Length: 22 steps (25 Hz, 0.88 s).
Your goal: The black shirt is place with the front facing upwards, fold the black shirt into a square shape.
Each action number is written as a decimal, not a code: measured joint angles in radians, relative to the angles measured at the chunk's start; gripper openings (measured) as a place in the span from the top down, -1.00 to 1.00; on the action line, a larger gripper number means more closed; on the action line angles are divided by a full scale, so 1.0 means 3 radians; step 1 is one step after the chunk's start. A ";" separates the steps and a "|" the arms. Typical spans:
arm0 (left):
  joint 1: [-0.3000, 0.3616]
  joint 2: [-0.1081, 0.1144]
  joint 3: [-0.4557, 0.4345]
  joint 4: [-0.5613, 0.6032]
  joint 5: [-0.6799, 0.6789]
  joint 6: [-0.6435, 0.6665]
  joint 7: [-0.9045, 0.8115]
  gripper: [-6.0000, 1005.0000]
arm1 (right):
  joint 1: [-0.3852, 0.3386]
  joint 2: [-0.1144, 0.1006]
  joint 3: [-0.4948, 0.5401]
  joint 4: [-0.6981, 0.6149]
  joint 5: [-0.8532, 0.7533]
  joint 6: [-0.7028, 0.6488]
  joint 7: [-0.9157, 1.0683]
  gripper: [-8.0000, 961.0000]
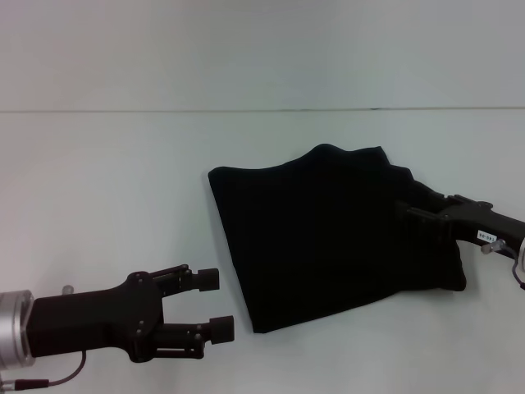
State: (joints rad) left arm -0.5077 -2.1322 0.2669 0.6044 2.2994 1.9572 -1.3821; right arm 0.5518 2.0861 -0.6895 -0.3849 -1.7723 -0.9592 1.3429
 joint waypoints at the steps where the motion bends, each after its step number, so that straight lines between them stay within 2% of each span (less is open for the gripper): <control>1: 0.0000 0.0000 0.0000 0.0000 0.0000 0.0000 0.0000 -0.85 | 0.0000 0.0000 0.0000 0.0000 0.0001 0.0008 0.0000 -0.66; 7: 0.0001 0.0000 0.0000 0.0000 -0.0005 0.0000 0.0000 -0.85 | -0.0057 0.0001 0.0048 -0.0097 0.0051 -0.0152 -0.0024 -0.66; 15: 0.0005 -0.0012 0.0000 0.0000 -0.0017 -0.0017 -0.0002 -0.84 | -0.0274 0.0013 0.0076 -0.0237 0.0058 -0.0872 -0.0446 -0.66; 22: 0.0002 -0.0017 0.0000 0.0000 -0.0017 -0.0055 -0.0041 -0.84 | -0.0337 0.0016 0.0052 -0.0060 0.0030 -0.0820 -0.0756 -0.66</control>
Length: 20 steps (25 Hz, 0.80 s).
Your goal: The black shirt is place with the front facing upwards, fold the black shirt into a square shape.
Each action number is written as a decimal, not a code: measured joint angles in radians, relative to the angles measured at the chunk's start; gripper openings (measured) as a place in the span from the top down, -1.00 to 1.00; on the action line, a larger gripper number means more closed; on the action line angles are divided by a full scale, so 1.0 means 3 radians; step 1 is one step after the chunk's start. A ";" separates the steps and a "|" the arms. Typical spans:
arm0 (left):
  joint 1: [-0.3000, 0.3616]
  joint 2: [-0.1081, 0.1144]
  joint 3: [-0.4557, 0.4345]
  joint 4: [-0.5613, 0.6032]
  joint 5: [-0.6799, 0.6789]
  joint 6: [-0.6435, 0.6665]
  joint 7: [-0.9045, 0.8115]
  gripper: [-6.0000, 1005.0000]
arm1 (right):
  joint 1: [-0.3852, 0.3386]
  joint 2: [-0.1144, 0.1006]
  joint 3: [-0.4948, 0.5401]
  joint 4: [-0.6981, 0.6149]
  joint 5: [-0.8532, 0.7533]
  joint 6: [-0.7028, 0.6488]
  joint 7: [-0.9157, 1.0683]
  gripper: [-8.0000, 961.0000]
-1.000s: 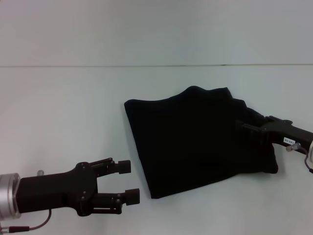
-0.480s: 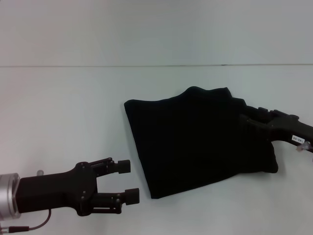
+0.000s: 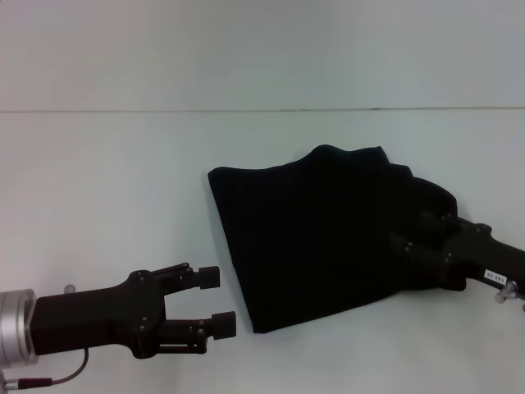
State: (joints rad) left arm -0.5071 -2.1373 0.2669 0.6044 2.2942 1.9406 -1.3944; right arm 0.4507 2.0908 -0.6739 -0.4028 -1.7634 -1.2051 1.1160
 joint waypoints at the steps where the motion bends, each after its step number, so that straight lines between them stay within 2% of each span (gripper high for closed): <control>1: 0.0000 0.0000 0.0000 0.0000 0.0000 -0.0001 -0.0004 -0.84 | -0.0005 -0.0001 0.0000 0.0007 0.0000 0.0049 -0.0010 -0.66; 11: -0.0007 0.0002 0.0000 0.0000 -0.0003 -0.0001 -0.0036 -0.83 | -0.0035 -0.0001 0.0016 0.0038 0.0002 0.0519 -0.0017 -0.66; 20: -0.0006 -0.0003 0.0000 -0.0010 -0.0004 -0.0026 -0.0049 -0.82 | -0.0035 -0.0001 0.0161 0.0025 0.0021 0.0476 -0.0019 -0.66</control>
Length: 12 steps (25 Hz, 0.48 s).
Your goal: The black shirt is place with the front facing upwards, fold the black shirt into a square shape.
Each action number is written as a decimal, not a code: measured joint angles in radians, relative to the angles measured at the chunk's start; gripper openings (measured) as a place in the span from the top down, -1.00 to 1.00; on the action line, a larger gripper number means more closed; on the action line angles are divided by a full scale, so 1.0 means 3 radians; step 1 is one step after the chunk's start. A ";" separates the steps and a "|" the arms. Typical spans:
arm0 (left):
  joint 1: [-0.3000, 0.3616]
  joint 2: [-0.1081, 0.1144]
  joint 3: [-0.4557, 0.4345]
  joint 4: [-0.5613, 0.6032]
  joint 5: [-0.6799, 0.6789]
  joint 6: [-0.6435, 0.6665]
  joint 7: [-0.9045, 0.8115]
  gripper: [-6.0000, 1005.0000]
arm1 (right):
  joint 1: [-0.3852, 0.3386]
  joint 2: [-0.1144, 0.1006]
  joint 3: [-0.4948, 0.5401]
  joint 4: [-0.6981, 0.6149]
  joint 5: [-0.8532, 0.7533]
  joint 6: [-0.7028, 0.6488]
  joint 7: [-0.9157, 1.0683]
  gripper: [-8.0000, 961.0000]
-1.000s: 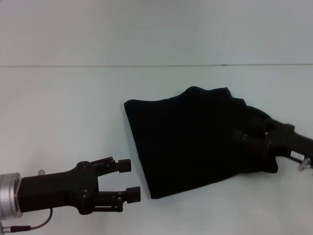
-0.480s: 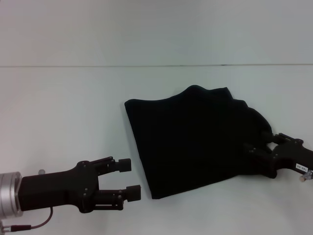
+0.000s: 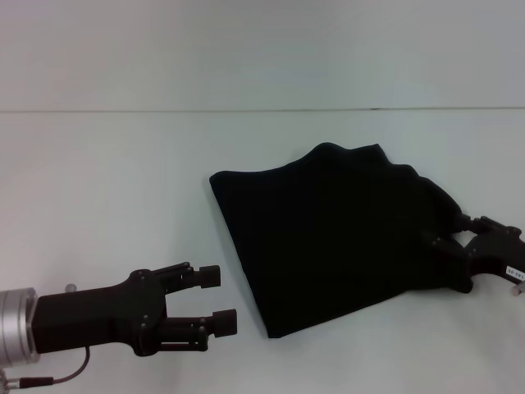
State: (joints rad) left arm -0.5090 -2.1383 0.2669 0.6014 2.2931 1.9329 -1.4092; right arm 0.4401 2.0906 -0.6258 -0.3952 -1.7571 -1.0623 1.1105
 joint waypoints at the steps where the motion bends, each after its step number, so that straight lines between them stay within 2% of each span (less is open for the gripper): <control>1: 0.0000 0.0000 0.0000 0.0000 0.0000 0.0000 0.0000 -0.82 | 0.0000 0.0000 0.0036 -0.0004 0.0003 -0.0037 0.0000 -0.66; 6: -0.0024 0.0015 -0.0036 -0.0036 -0.0084 -0.0131 -0.0366 -0.82 | -0.0030 0.0000 0.0319 -0.0013 0.0014 -0.0443 -0.0116 -0.66; 9: -0.0072 0.0032 -0.0042 -0.0037 -0.0161 -0.0328 -0.0862 -0.82 | -0.0080 -0.0009 0.0460 -0.0024 0.0016 -0.0757 -0.0273 -0.66; 12: -0.0179 0.0068 -0.0019 -0.0036 -0.0175 -0.0586 -0.1494 -0.82 | -0.0142 -0.0015 0.0458 -0.0089 -0.0008 -0.1058 -0.0387 -0.66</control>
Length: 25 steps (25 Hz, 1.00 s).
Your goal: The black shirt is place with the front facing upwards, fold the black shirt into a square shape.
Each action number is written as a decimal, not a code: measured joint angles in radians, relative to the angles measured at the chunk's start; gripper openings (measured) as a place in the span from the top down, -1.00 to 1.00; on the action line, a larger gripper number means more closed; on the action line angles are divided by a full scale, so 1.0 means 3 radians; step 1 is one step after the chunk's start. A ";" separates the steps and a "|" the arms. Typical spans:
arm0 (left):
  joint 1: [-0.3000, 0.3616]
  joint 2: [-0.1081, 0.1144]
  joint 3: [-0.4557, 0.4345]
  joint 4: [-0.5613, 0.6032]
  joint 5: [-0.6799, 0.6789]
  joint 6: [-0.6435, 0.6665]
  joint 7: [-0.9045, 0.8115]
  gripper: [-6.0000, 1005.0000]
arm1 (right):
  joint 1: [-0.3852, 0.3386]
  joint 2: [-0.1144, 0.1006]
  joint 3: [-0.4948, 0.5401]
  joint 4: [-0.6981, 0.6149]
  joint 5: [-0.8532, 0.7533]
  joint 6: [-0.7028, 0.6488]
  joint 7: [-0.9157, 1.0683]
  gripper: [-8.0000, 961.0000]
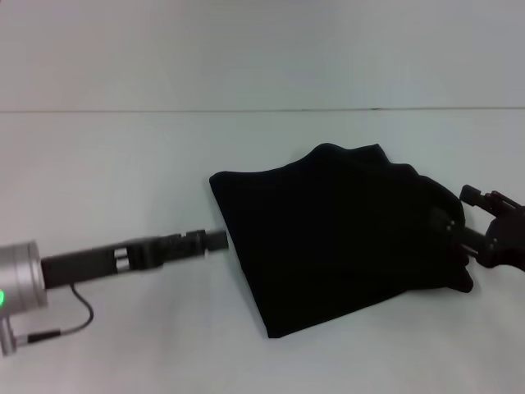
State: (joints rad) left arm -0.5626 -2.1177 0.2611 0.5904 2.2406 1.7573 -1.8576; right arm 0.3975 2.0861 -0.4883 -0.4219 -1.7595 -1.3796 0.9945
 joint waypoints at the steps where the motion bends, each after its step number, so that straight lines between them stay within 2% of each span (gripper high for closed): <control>1: -0.0034 0.0012 0.0004 0.0000 0.0004 -0.0057 -0.0141 -0.82 | -0.0019 0.0000 -0.0013 -0.0020 -0.0023 -0.0076 -0.0041 -0.66; 2: -0.0034 0.0012 0.0004 0.0000 0.0004 -0.0057 -0.0141 -0.82 | -0.0040 -0.0001 -0.0025 -0.0038 -0.0058 -0.0160 -0.0103 -0.66; 3: -0.0145 0.0048 0.0065 -0.0002 0.0019 -0.0299 -0.0650 -0.82 | -0.0061 -0.0001 -0.0033 -0.0048 -0.0109 -0.0248 -0.0183 -0.66; 4: -0.0154 0.0053 0.0081 -0.0002 0.0019 -0.0328 -0.0701 -0.81 | -0.0077 -0.0001 -0.0037 -0.0053 -0.0152 -0.0303 -0.0249 -0.66; 7: -0.0240 0.0093 0.0340 -0.0004 0.0040 -0.0739 -0.1319 -0.81 | -0.0111 0.0005 -0.0045 -0.0050 -0.0310 -0.0396 -0.0406 -0.66; 12: -0.0380 0.0104 0.0788 -0.0021 0.0133 -0.1344 -0.2012 -0.81 | -0.0126 0.0018 -0.0046 -0.0012 -0.0480 -0.0354 -0.0456 -0.66; 15: -0.0474 0.0104 0.0931 -0.0125 0.0177 -0.1630 -0.2245 -0.81 | -0.0146 0.0020 -0.0046 -0.0004 -0.0487 -0.0339 -0.0457 -0.66; 19: -0.0597 0.0100 0.0968 -0.0328 0.0171 -0.1873 -0.2337 -0.81 | -0.0170 0.0018 -0.0045 -0.0001 -0.0489 -0.0319 -0.0458 -0.66; 25: -0.0678 0.0026 0.1035 -0.0437 0.0177 -0.2119 -0.2412 -0.80 | -0.0194 0.0015 -0.0044 0.0000 -0.0491 -0.0308 -0.0460 -0.66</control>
State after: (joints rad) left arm -0.7660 -2.1100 0.5715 0.4593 2.2938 1.1216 -2.5810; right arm 0.3393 2.0905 -0.5015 -0.4217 -1.9068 -1.4721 0.8565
